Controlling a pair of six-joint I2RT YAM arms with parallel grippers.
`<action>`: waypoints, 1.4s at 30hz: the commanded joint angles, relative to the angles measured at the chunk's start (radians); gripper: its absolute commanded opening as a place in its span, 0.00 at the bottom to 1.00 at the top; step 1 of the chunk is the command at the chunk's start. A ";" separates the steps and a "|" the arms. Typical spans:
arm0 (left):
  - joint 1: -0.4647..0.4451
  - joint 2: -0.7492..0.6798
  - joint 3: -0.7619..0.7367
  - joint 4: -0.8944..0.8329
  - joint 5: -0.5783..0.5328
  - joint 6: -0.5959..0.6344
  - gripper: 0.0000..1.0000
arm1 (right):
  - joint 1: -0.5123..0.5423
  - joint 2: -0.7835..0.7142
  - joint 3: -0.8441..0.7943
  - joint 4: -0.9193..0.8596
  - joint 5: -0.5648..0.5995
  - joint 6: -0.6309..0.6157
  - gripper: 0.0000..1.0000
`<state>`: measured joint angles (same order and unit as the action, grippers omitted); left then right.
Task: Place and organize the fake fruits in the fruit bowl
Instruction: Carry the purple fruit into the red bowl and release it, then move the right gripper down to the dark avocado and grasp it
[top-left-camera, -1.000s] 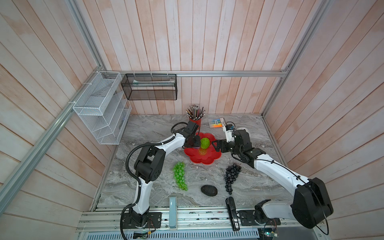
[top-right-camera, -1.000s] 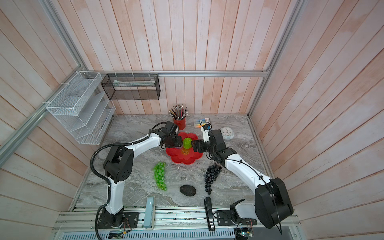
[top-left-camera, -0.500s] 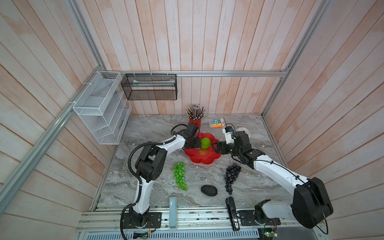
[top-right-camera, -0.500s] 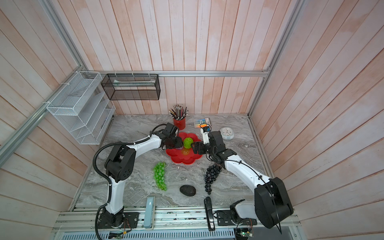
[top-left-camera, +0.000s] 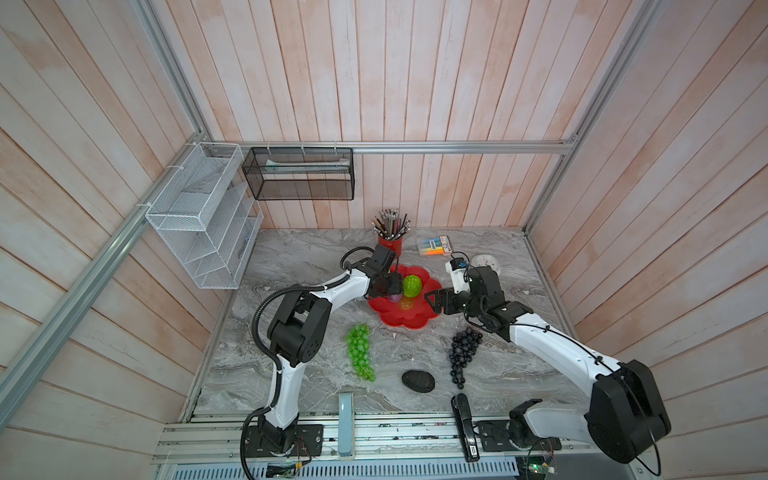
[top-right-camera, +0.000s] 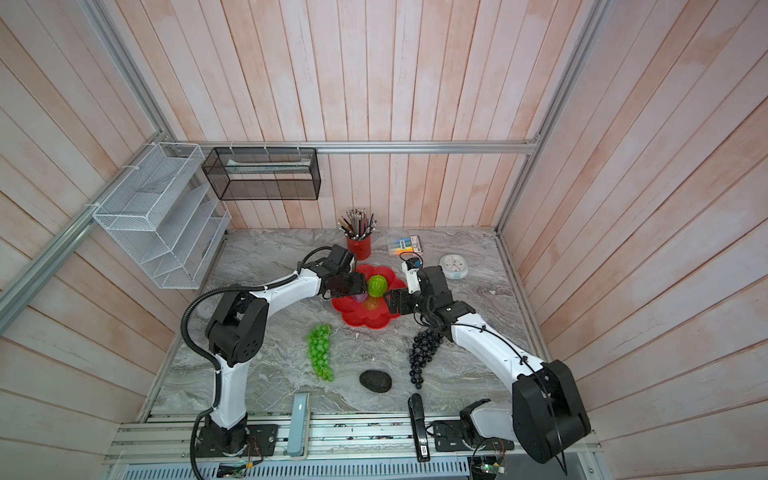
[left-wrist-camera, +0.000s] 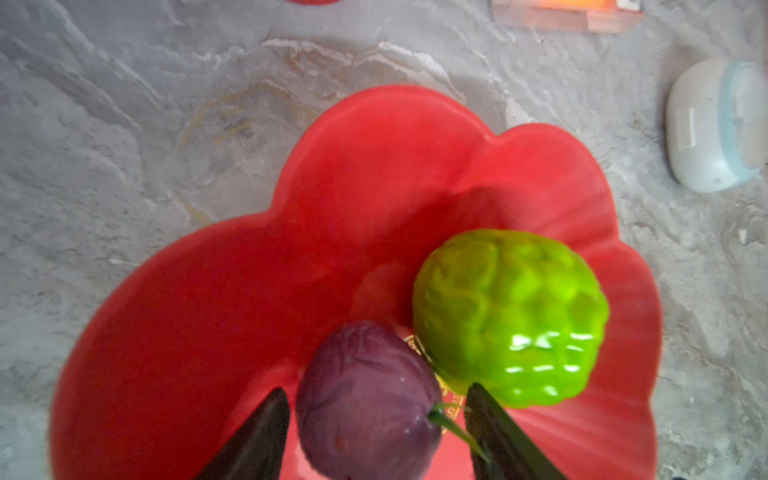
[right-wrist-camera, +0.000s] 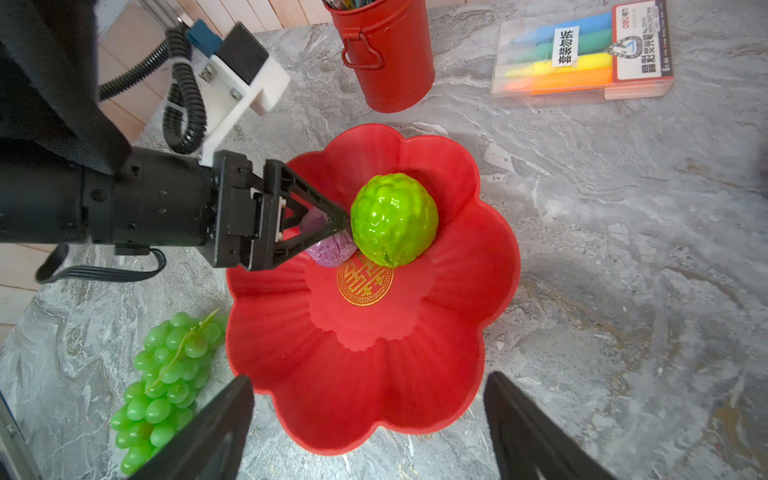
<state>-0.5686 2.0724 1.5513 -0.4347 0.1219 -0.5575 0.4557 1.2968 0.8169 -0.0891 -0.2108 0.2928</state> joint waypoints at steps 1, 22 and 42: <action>0.003 -0.090 -0.019 -0.027 -0.028 0.013 0.69 | 0.003 -0.039 0.008 -0.060 -0.029 -0.030 0.87; 0.006 -0.570 -0.426 0.054 -0.149 0.004 0.78 | 0.545 -0.060 -0.064 -0.368 0.189 0.047 0.87; 0.081 -0.681 -0.603 0.155 -0.117 -0.032 0.79 | 0.655 0.154 -0.099 -0.397 0.134 0.114 0.74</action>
<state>-0.4953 1.3987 0.9596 -0.3126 -0.0063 -0.5835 1.1065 1.4284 0.7296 -0.4545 -0.0887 0.3931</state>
